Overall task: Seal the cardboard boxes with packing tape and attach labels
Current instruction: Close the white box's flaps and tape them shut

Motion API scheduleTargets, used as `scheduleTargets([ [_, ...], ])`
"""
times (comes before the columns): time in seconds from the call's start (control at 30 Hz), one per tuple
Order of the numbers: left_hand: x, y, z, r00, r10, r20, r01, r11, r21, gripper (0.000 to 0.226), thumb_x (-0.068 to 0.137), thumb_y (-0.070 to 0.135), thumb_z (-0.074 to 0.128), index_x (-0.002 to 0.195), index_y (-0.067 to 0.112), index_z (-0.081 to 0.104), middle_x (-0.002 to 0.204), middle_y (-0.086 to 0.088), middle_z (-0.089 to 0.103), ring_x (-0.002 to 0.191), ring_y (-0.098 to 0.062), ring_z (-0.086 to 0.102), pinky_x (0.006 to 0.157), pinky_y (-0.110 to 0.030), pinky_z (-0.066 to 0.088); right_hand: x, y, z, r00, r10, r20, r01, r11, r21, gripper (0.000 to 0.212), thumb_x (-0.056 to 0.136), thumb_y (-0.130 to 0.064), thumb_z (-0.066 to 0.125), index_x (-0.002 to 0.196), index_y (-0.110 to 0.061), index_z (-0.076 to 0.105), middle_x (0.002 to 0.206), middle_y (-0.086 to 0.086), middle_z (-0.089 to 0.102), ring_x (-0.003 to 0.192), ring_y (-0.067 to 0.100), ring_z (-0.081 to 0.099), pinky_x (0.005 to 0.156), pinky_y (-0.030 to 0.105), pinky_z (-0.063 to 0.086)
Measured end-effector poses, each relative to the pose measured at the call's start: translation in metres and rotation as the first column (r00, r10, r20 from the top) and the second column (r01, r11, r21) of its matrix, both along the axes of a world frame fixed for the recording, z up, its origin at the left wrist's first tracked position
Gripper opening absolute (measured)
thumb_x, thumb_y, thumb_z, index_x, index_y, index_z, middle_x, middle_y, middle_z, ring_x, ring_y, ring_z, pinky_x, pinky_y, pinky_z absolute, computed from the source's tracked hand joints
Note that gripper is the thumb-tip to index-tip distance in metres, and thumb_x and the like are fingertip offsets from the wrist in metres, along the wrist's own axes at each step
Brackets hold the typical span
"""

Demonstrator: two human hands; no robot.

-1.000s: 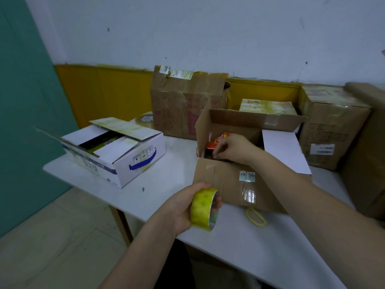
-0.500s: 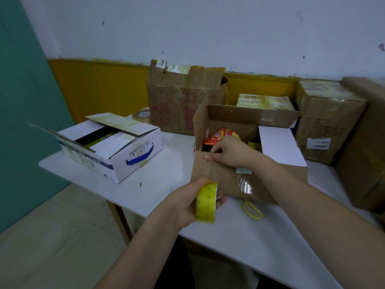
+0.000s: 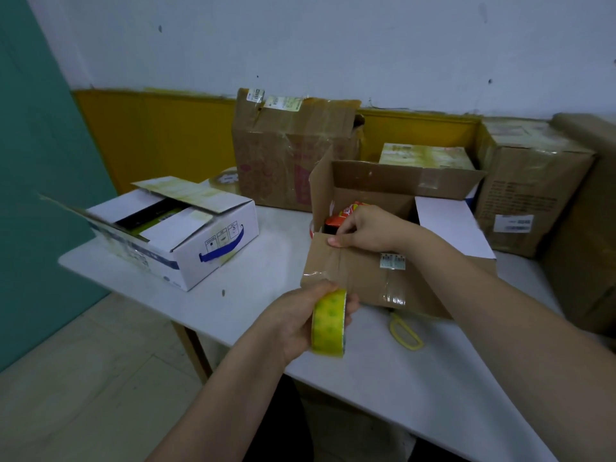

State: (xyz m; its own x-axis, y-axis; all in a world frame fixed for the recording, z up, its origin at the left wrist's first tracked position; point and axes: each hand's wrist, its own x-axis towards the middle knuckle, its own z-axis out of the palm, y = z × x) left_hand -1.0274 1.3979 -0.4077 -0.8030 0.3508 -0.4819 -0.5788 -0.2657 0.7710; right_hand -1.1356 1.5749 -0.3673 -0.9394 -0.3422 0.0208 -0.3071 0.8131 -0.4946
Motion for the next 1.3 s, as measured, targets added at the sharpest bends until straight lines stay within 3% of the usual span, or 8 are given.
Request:
scheduleTargets([
  [0.17, -0.002, -0.003, 0.000, 0.988, 0.008, -0.157, -0.017, 0.998, -0.057, 0.020, 0.100, 0.007, 0.055, 0.111, -0.008, 0.064, 0.090, -0.024, 0.075, 0.065, -0.020, 0.074, 0.054, -0.027, 0.059, -0.002, 0.002, 0.003, 0.999, -0.020, 0.036, 0.020, 1.000, 0.016, 0.031, 0.092, -0.048, 0.063, 0.095, -0.023, 0.081, 0.088, -0.005, 0.073, 0.083, 0.006, 0.062, 0.066, 0.018, 0.044],
  [0.63, 0.003, -0.004, 0.001, 0.961, -0.083, -0.263, 0.075, 0.996, -0.043, 0.023, 0.097, 0.010, 0.062, 0.119, 0.004, 0.064, 0.104, -0.017, 0.076, 0.092, -0.030, 0.075, 0.072, -0.036, 0.063, 0.013, -0.005, 0.006, 0.997, -0.053, 0.058, 0.047, 0.994, 0.095, 0.035, 0.097, -0.050, 0.055, 0.096, -0.025, 0.079, 0.091, -0.002, 0.072, 0.087, 0.012, 0.064, 0.077, 0.027, 0.049],
  [0.77, 0.003, -0.003, 0.002, 0.913, -0.093, -0.398, 0.066, 0.995, -0.080, 0.024, 0.096, 0.015, 0.063, 0.119, 0.010, 0.064, 0.106, -0.012, 0.076, 0.096, -0.032, 0.074, 0.074, -0.037, 0.062, 0.035, -0.007, 0.014, 0.979, -0.002, -0.206, 0.045, 0.979, 0.201, 0.035, 0.094, -0.052, 0.058, 0.115, -0.028, 0.074, 0.111, -0.005, 0.072, 0.104, 0.013, 0.062, 0.090, 0.033, 0.050],
  [0.9, -0.001, -0.003, 0.010, 0.855, -0.134, -0.502, 0.091, 0.990, -0.109, 0.019, 0.096, 0.008, 0.064, 0.115, 0.012, 0.063, 0.102, -0.004, 0.077, 0.089, -0.031, 0.075, 0.065, -0.034, 0.061, 0.068, -0.004, 0.021, 0.992, 0.114, -0.045, -0.096, 0.953, 0.288, 0.073, 0.088, -0.071, 0.045, 0.149, -0.030, 0.042, 0.149, -0.007, 0.048, 0.132, 0.015, 0.046, 0.109, 0.032, 0.039],
  [0.97, -0.001, -0.001, 0.015, 0.805, -0.185, -0.564, 0.109, 0.980, -0.165, 0.026, 0.094, 0.000, 0.065, 0.114, 0.015, 0.059, 0.094, 0.002, 0.075, 0.085, -0.029, 0.076, 0.061, -0.029, 0.058, 0.075, -0.002, 0.026, 0.992, 0.125, 0.000, -0.119, 0.945, 0.305, 0.077, 0.089, -0.071, 0.045, 0.153, -0.029, 0.036, 0.153, -0.007, 0.043, 0.134, 0.015, 0.044, 0.110, 0.031, 0.037],
  [1.1, -0.002, 0.004, 0.027, 0.774, -0.205, -0.599, 0.109, 0.975, -0.193, 0.032, 0.093, -0.005, 0.063, 0.116, 0.017, 0.057, 0.085, 0.006, 0.075, 0.072, -0.022, 0.075, 0.058, -0.025, 0.057, 0.071, -0.008, 0.037, 0.973, 0.207, -0.102, -0.164, 0.933, 0.320, 0.042, 0.101, -0.055, 0.042, 0.120, -0.026, 0.065, 0.101, -0.008, 0.069, 0.088, 0.006, 0.060, 0.080, 0.028, 0.049],
  [1.17, -0.007, 0.005, 0.034, 0.799, -0.215, -0.561, 0.138, 0.975, -0.176, 0.025, 0.094, -0.004, 0.062, 0.109, 0.016, 0.061, 0.084, 0.005, 0.076, 0.071, -0.021, 0.075, 0.061, -0.027, 0.060, 0.068, -0.011, 0.040, 0.952, 0.264, -0.157, -0.195, 0.915, 0.353, 0.032, 0.105, -0.042, 0.041, 0.092, -0.024, 0.064, 0.074, -0.010, 0.060, 0.066, 0.001, 0.053, 0.064, 0.018, 0.038],
  [1.3, -0.017, 0.005, 0.052, 0.834, -0.229, -0.502, 0.191, 0.973, -0.126, 0.014, 0.097, -0.002, 0.055, 0.098, 0.009, 0.062, 0.079, -0.001, 0.076, 0.070, -0.021, 0.075, 0.061, -0.025, 0.058, 0.063, -0.013, 0.050, 0.917, 0.284, -0.279, -0.154, 0.899, 0.409, 0.035, 0.105, -0.033, 0.043, 0.075, -0.019, 0.056, 0.063, -0.008, 0.049, 0.054, 0.004, 0.043, 0.061, 0.028, 0.030],
])
